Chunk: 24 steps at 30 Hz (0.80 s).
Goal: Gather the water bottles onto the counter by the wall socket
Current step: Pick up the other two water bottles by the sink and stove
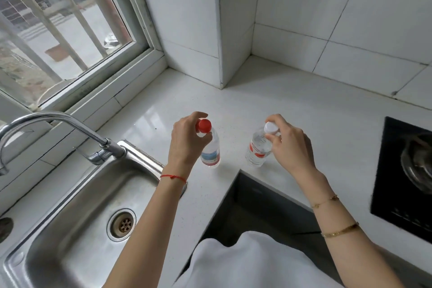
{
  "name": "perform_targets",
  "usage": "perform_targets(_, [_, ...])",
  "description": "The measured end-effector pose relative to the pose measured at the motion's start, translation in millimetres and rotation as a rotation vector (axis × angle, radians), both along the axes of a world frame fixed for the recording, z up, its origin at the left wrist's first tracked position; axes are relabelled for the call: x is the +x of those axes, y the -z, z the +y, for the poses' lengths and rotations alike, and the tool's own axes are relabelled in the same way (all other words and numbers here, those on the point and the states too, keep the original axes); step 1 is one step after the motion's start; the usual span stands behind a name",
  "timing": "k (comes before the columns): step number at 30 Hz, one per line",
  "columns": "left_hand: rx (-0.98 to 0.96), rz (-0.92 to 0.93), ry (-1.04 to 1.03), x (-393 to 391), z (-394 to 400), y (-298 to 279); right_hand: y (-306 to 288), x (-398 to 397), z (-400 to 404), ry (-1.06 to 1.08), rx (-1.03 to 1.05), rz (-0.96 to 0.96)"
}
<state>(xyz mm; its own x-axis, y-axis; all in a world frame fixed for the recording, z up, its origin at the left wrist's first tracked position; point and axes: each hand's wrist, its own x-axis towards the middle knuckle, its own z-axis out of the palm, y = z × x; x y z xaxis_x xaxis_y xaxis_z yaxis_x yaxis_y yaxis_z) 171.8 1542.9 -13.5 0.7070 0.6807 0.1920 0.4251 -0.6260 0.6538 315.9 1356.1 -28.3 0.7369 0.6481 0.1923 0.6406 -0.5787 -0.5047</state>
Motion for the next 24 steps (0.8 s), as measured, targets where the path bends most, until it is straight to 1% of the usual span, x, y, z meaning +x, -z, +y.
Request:
perform_targets(4, [0.001, 0.003, 0.137, 13, -27, -2, -4, -9, -30, 0.117, 0.012, 0.014])
perform_targets(10, [0.016, 0.0, 0.326, 28, -68, -5, -6, -32, -82, 0.266, -0.023, 0.033])
perform_targets(15, [0.014, 0.01, 0.493, 39, -105, -6, -7, -56, -128, 0.445, -0.004, 0.024])
perform_targets(24, [0.009, 0.024, 0.814, 50, -197, -6, -5, -107, -224, 0.742, 0.021, 0.032])
